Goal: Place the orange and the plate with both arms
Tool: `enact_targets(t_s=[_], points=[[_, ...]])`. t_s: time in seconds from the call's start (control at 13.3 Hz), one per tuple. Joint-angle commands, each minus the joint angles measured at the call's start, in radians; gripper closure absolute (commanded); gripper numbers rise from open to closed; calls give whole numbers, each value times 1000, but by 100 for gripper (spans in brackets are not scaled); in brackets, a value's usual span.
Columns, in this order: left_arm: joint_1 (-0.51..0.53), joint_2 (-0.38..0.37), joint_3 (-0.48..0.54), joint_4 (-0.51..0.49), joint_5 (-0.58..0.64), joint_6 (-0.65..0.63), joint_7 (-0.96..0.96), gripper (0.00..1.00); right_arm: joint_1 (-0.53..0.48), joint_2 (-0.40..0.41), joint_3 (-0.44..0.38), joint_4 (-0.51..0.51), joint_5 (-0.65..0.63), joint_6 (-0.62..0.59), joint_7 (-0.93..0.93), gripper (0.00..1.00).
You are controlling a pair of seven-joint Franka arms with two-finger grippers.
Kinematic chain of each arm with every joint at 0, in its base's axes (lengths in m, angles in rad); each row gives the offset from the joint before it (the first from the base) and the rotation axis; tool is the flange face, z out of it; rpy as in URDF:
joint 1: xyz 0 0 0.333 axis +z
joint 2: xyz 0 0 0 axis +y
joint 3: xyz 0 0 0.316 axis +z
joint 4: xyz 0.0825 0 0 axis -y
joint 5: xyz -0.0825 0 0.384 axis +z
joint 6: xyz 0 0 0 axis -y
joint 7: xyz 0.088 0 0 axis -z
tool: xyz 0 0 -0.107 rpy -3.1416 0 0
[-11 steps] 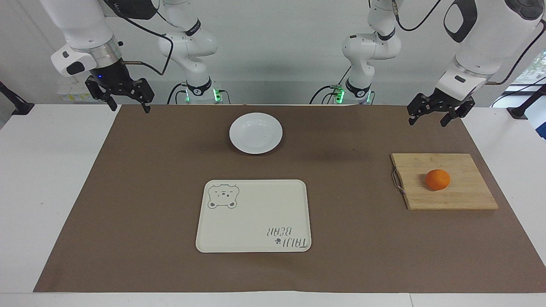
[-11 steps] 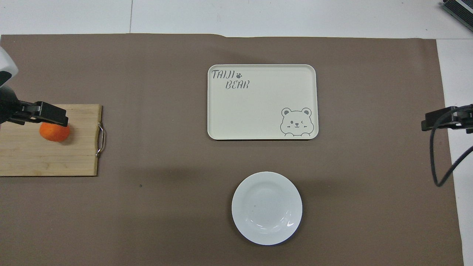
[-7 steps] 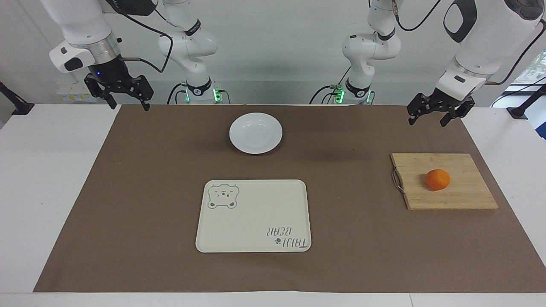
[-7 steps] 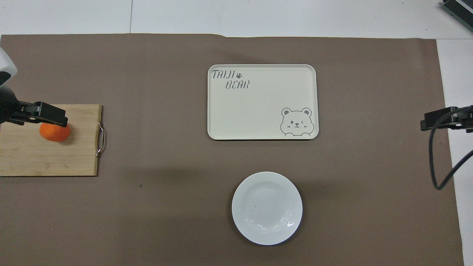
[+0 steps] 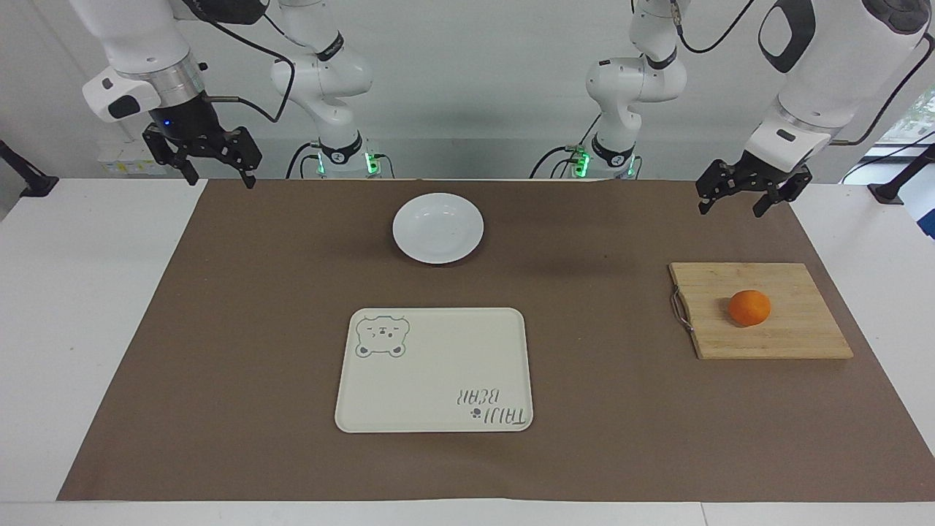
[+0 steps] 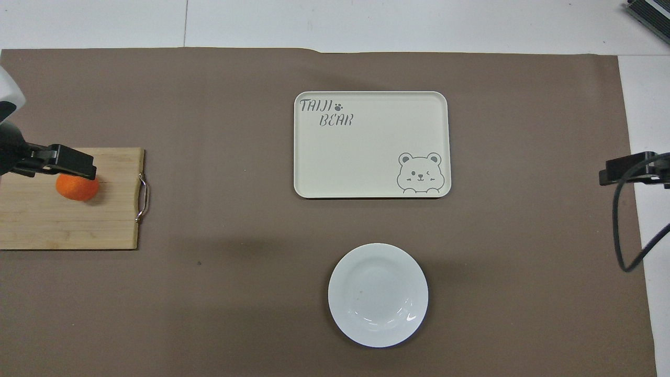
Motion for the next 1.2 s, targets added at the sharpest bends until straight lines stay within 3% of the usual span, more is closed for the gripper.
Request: enact_targets(t_s=[0.0, 0.45, 1.13], points=[[1, -6, 3, 3, 13, 2, 18, 0, -9, -17, 5, -18, 22, 9, 7, 0], [32, -31, 4, -67, 11, 76, 87, 0, -11, -20, 4, -23, 23, 9, 7, 0], [162, -25, 6, -192, 13, 225, 293, 0, -11, -22, 5, -24, 23, 11, 8, 0]])
